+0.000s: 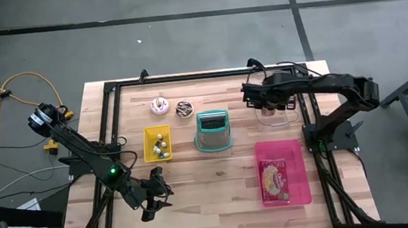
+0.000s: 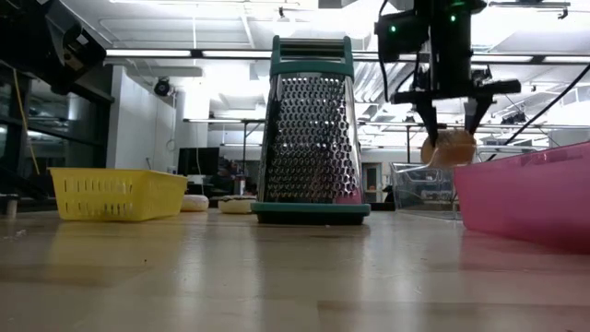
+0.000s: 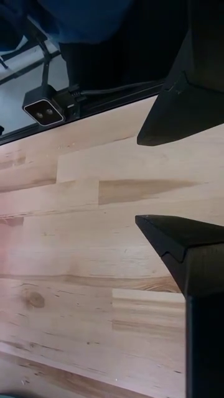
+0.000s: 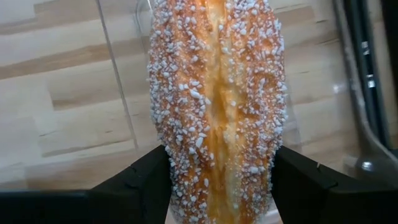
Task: Pick & Place Food Item
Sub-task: Put the bread into the transparent bin
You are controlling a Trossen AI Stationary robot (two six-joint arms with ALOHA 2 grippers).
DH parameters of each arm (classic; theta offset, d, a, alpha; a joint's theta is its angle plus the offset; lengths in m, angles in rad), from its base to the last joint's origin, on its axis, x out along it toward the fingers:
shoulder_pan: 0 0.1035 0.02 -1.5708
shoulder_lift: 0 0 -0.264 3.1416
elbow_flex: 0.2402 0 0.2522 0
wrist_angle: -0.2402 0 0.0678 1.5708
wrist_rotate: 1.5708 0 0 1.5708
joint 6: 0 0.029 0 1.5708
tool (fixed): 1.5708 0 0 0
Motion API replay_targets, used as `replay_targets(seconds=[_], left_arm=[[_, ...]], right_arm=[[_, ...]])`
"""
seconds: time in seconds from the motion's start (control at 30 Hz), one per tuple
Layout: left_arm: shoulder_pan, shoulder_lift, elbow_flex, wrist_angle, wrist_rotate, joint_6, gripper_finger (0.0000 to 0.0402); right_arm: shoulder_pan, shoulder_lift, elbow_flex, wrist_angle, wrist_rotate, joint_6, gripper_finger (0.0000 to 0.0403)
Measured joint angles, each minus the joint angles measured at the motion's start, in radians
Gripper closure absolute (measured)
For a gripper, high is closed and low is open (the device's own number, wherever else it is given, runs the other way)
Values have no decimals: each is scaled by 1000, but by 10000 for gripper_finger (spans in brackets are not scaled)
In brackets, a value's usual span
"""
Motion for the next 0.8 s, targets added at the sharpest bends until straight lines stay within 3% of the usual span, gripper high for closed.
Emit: replay_targets(seconds=[0.17,0.8], left_arm=[[0,0,0,0,0,0,213],[0,0,0,1,0,0,213]], right_arm=[[0,0,-63,80,-5,-21,182],[-38,1,-104,174,9,-82,182]])
